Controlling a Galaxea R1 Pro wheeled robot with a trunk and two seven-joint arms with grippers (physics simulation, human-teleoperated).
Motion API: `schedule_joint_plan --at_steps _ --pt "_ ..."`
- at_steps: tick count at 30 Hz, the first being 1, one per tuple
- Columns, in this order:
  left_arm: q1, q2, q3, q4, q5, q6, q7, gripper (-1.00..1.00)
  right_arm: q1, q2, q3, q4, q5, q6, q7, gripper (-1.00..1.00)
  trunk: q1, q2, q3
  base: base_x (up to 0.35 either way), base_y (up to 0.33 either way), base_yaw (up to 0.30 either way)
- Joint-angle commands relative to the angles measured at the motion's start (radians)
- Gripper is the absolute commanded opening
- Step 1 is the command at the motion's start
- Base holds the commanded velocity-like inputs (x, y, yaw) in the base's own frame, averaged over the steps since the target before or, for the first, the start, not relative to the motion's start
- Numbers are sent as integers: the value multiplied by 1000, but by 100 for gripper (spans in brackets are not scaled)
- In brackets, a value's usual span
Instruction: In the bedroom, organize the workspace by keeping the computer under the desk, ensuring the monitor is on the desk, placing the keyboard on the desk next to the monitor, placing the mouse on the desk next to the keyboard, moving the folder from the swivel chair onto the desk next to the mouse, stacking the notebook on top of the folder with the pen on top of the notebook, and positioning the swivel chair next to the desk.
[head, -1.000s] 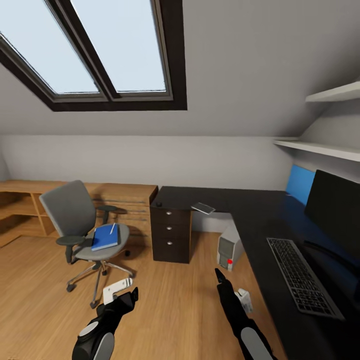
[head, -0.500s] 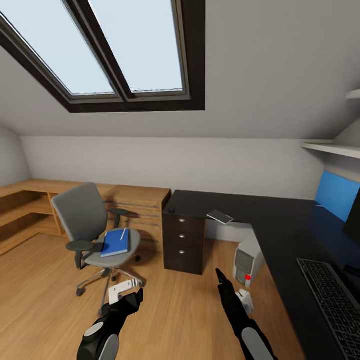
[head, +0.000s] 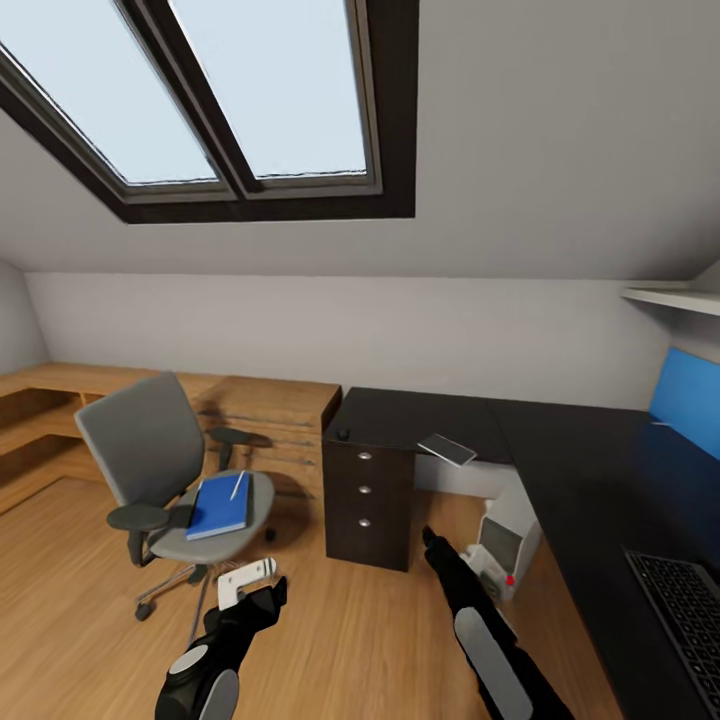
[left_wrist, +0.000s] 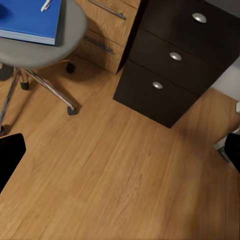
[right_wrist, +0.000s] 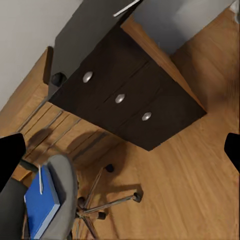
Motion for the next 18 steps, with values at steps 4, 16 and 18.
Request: schedule_joint_plan --at_steps 4,16,18 --pt "-1 1 -1 -1 8 1 10 100 -88 12 18 27 69 78 -83 100 1 -1 -2 321 0 0" --pt "-1 1 -1 0 7 1 11 100 -177 -4 -10 23 132 133 -188 100 1 -1 -2 321 0 0" --pt "-1 1 -1 0 7 1 11 100 -176 -7 -13 21 134 99 -192 100 1 -1 -2 321 0 0"
